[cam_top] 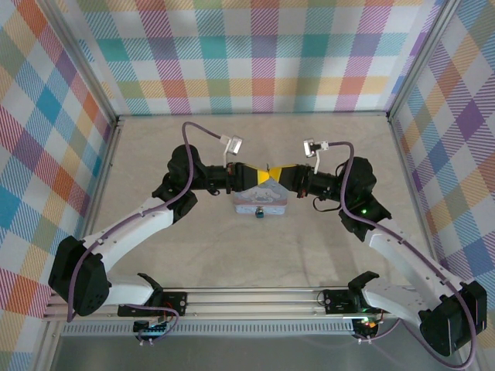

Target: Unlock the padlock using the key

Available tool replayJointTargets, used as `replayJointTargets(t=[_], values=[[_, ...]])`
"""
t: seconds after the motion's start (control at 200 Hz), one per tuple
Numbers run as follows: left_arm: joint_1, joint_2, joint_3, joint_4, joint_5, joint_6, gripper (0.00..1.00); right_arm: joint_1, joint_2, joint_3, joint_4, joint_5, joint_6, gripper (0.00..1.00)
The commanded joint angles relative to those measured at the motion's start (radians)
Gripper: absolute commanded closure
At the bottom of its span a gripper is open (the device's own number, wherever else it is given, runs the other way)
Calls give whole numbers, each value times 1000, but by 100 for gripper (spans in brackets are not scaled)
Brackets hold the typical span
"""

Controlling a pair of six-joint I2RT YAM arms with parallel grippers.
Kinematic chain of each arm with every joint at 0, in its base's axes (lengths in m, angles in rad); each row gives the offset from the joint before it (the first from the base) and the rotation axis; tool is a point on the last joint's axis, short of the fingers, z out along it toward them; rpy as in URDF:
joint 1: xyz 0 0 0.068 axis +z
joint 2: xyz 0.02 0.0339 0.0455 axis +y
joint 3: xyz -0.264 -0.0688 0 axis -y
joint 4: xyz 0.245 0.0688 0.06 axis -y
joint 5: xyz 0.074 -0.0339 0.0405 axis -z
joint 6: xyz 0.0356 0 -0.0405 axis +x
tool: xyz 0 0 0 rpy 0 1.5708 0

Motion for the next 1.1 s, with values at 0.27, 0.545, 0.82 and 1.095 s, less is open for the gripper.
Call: replayJointTargets(t=[0.27,0.545,0.82,1.095], values=[[67,-89,-32,-90,-20,45,54,4,17,137,-285,-39,-183,100],[69,-15,54,-119,69,21,54,10,71,205,-405,-142,-251,100],[67,-10,53,-89,81,0,72,10,94,213,-427,-147,-273,100],[67,-12,56,-105,81,10,100,10,98,223,-461,-133,-291,100]])
